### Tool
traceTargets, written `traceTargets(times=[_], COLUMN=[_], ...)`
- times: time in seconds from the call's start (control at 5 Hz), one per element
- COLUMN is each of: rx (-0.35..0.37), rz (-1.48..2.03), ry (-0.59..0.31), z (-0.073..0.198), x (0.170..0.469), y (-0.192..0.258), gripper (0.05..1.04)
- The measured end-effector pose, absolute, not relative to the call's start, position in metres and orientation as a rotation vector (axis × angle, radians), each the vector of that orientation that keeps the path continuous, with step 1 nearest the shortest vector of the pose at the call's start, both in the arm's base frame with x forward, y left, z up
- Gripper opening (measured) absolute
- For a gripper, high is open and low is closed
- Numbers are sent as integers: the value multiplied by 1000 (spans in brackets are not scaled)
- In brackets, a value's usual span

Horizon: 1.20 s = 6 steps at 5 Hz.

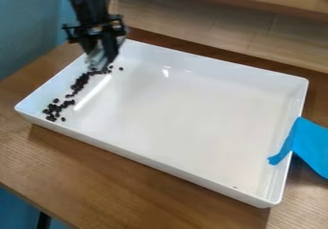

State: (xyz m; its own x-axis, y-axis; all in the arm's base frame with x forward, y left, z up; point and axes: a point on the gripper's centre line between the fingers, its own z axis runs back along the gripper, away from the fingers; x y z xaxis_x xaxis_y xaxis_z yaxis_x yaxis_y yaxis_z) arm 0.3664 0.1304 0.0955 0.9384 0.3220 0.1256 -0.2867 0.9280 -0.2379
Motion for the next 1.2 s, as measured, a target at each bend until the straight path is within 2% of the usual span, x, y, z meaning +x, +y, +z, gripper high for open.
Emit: traceTargets(times=[0.4, 0.6, 0.8, 1.0, 1.2], rx=[-208, -183, -153, -147, -150], rz=[191, 156, 169, 214, 241], ry=[-125, -106, -88, -64, -98], z=[104, 92, 66, 43, 41], x=[378, 383, 387, 391, 396], y=[27, -22, -68, -90, -90], gripper=[396, 396, 396, 396, 462])
